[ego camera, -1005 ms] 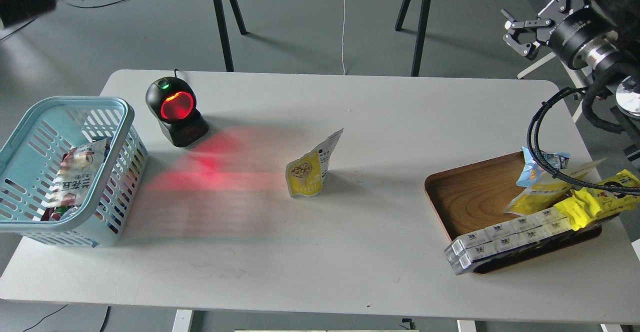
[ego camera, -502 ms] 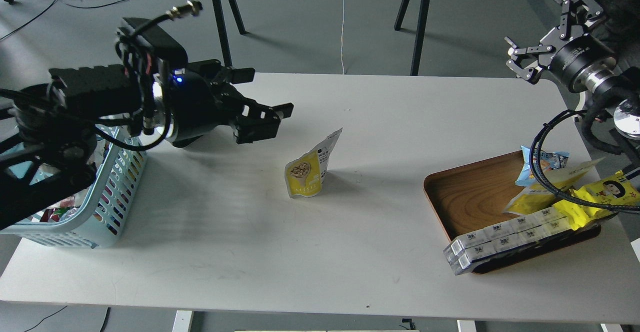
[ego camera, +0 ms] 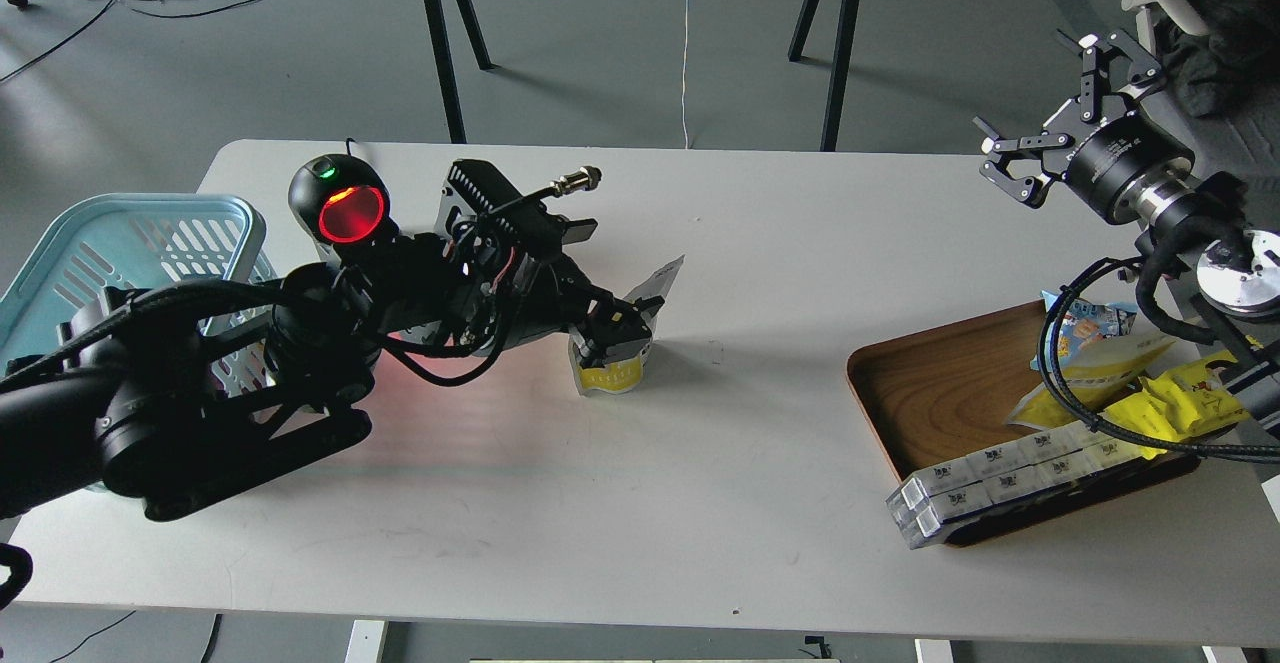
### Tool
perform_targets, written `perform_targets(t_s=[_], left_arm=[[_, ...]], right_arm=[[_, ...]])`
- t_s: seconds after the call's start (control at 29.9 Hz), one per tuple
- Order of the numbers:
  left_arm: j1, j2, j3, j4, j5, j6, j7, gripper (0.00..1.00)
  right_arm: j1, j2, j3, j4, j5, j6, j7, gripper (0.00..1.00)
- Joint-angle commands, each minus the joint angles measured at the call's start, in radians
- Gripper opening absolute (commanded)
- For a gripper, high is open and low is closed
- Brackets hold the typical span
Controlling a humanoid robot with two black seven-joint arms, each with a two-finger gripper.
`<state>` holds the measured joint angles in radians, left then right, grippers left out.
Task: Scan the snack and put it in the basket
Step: 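Reach the left gripper to the yellow packet and grasp it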
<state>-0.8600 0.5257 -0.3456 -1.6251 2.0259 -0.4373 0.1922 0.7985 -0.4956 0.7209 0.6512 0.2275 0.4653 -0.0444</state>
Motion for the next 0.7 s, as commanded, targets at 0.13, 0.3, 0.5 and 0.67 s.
perform_targets(t_s=[0.13,0.3,0.5,0.67], left_arm=[[0.030,-0.055,-0.006,0.031,0.040,-0.017,0.024,0.98],[0.044,-0.067,-0.007,0.073,0.071,-0.020,0.026,0.90],[0.061,-0.064,-0.007,0.080,0.076,-0.040,0.023,0.55],[0.062,-0.064,-0.009,0.077,0.085,-0.051,0.013,0.19]], right_arm=[[-0.007,0.012,0.002,0.007,0.000,0.001,0.000,0.99],[-0.007,0.012,0.002,0.007,-0.002,0.001,0.000,0.99],[-0.007,0.012,0.003,0.007,0.000,0.001,0.000,0.99],[-0.007,0.012,0.005,0.007,0.000,0.001,0.000,0.99]])
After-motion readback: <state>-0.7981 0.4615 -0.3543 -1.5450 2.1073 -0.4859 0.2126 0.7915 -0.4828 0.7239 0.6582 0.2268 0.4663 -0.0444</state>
